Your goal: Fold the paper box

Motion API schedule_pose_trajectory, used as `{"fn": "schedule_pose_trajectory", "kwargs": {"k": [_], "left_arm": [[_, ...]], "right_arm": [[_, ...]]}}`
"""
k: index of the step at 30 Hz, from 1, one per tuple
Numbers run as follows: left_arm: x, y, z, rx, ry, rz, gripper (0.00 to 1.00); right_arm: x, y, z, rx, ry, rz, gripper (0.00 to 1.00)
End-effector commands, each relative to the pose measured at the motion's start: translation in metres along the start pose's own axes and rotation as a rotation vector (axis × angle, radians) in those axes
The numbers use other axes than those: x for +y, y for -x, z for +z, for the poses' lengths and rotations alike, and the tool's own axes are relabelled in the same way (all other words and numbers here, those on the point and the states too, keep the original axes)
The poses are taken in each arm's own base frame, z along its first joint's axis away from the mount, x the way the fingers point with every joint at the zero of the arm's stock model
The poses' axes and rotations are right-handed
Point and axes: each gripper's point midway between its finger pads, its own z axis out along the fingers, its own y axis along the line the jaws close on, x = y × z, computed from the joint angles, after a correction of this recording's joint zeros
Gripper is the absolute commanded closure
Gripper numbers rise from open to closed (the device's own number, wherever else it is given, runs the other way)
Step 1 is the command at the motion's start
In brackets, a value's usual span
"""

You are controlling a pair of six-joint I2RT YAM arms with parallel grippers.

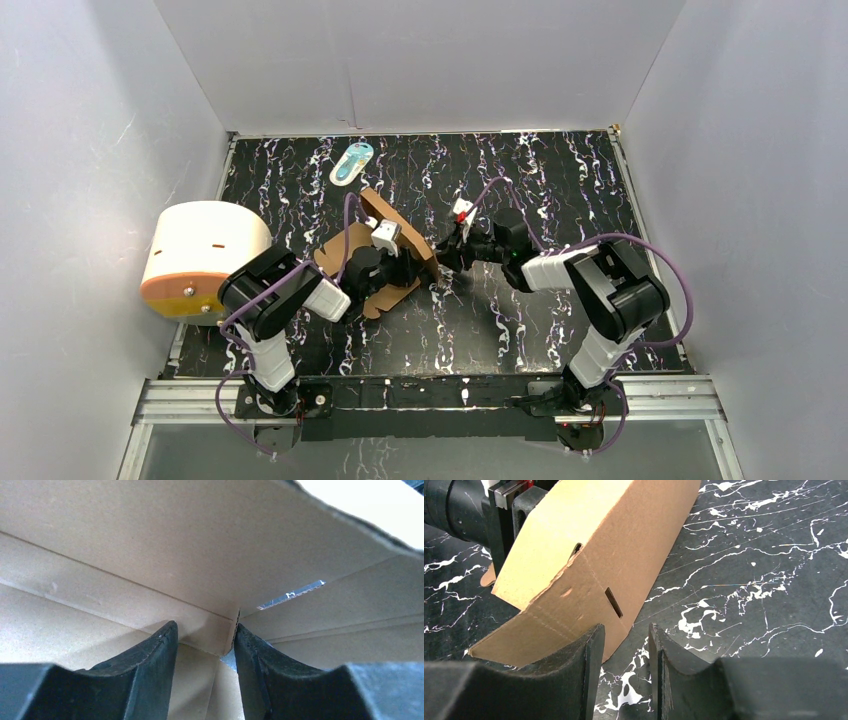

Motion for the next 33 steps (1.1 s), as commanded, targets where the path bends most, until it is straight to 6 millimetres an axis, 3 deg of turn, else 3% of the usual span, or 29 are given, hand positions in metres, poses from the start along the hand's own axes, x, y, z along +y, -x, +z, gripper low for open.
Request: {"fn": "schedule_pose_trajectory", "kwargs": {"k": [1,7,13,21,27,33], "left_arm": [[0.003,-0.029,-0.004,0.091,-0.013,-0.037,0.58],[0.001,-0.027,-0.005,0.086,-0.022,-0.038,0.58],[0.001,-0.031,-0.002,0.099,-0.029,-0.04,0.58],[-0.006,-0.032,-0.004,0.108,-0.065,-0.035,0.57],[-0.008,-0.03,-0.005,0.104,-0.075,-0.044,0.57],[-0.011,-0.009,-0.019,0.041,-0.068,-0.047,0.53]], "right_arm": [[0.001,0.022,0.007,-0.074,0.033,-0.032,0.53],[-0.001,0.012,-0.002,-0.058,-0.025,-0.021,0.49],[0.014,0.007,-0.009,-0.056,0.021,0.003,0.47],[0.013,0.025,0.002,-0.135,0.032,0.051,0.46],[0.007,0.024,0.014,-0.158,-0.011,0.083,0.44],[0.0,0.019,0.001,-0.164,-0.106,0.077,0.43]]}}
